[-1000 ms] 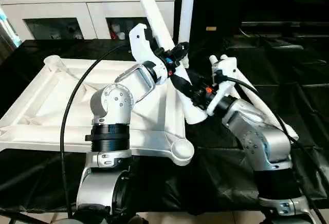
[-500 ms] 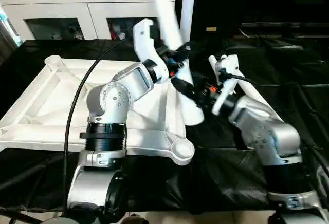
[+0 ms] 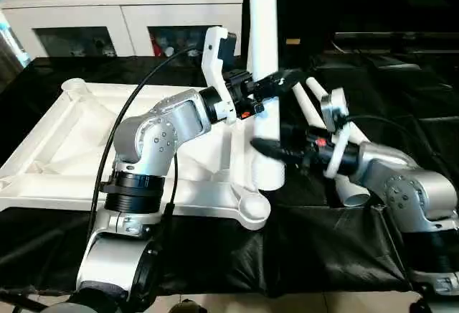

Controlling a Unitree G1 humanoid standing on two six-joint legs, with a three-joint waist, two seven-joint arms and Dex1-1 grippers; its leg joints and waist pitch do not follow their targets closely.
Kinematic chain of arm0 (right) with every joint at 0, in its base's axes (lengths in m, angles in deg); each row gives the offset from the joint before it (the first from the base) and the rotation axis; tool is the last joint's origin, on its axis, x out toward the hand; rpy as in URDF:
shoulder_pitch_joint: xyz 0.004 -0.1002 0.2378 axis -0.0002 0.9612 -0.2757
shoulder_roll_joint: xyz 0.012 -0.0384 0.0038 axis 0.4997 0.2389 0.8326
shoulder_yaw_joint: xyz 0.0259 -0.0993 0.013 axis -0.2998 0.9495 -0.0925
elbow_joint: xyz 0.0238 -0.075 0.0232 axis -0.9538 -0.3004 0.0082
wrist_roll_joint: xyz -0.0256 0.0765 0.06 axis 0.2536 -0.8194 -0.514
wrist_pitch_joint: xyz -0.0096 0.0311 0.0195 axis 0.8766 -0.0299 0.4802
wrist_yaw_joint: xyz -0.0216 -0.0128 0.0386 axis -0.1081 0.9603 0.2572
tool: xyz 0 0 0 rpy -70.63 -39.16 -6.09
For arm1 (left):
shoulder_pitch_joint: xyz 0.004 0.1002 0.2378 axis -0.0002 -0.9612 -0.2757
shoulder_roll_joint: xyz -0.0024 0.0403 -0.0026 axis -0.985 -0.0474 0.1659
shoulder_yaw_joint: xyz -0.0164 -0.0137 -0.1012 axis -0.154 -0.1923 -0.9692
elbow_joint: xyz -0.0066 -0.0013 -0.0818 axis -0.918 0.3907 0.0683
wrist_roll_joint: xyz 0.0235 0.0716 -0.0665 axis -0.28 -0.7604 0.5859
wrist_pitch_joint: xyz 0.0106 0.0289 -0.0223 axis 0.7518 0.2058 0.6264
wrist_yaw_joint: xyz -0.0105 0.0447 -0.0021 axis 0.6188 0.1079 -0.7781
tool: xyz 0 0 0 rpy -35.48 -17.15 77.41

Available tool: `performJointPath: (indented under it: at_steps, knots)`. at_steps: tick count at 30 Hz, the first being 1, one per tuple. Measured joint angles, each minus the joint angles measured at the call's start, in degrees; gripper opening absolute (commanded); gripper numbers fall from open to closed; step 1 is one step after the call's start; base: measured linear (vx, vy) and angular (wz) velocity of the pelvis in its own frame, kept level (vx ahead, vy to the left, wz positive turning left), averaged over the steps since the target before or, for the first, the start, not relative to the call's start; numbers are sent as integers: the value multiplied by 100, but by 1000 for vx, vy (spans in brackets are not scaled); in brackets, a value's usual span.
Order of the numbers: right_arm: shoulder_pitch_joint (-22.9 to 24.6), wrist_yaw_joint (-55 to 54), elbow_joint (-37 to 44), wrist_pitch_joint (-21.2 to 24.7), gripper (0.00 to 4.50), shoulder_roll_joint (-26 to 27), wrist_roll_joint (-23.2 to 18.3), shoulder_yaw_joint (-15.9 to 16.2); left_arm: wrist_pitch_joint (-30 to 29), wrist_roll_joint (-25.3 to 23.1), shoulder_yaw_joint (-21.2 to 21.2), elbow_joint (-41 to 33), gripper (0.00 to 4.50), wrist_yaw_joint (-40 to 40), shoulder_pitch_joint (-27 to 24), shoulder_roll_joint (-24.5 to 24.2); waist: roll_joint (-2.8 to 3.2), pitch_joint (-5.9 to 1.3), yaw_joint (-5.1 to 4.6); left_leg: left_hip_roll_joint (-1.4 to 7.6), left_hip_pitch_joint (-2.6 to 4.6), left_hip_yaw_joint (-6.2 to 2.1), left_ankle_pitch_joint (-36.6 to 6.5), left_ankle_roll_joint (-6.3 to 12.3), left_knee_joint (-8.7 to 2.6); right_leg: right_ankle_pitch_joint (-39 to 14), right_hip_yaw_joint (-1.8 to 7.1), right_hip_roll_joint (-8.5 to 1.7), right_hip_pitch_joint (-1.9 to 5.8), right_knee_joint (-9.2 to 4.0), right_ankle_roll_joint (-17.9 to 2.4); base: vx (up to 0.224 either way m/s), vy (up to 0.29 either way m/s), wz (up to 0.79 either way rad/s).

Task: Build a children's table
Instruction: Pick table leg

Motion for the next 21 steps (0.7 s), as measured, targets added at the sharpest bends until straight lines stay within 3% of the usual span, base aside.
performJointPath:
  at_steps: [3, 9, 15, 17, 21]
  knots:
    - [0, 28, 0, 26, 273, -11, -30, 34, 0, 2, 0, 0, 186, 60, -8, -19, 0, 0, 0, 0, 1, 0, 0, 0, 4, 0, 0, -1, 0, 8, 1, 0, 0, 0]
    - [0, 65, 0, 52, 201, -6, -103, 77, 0, 30, -4, -43, 186, 110, -64, -49, 0, 0, 1, 0, 2, 0, 1, -1, 6, -6, 0, -2, 0, 11, 11, 0, 0, 0]
    - [15, 7, 12, 119, 190, 53, -136, 94, -1, 61, -45, -102, 186, 78, -151, -41, -1, -1, 2, 0, 1, 0, 1, -1, 7, -3, 0, -2, 0, 11, 5, 0, 0, 0]
    - [22, -53, 12, 119, 189, 107, -140, 89, -7, 61, -74, -101, 242, -44, -151, 14, -1, -1, 4, 0, 1, 0, 1, 0, 8, -2, 0, -2, 0, 11, 3, 0, 0, 0]
    - [52, -371, 14, 103, 189, 242, -104, 64, 14, -53, -135, -99, 276, -535, -150, 149, -1, -1, 12, 0, -1, 0, 1, 0, 11, -2, 0, -3, 0, 11, 3, 0, 0, 0]
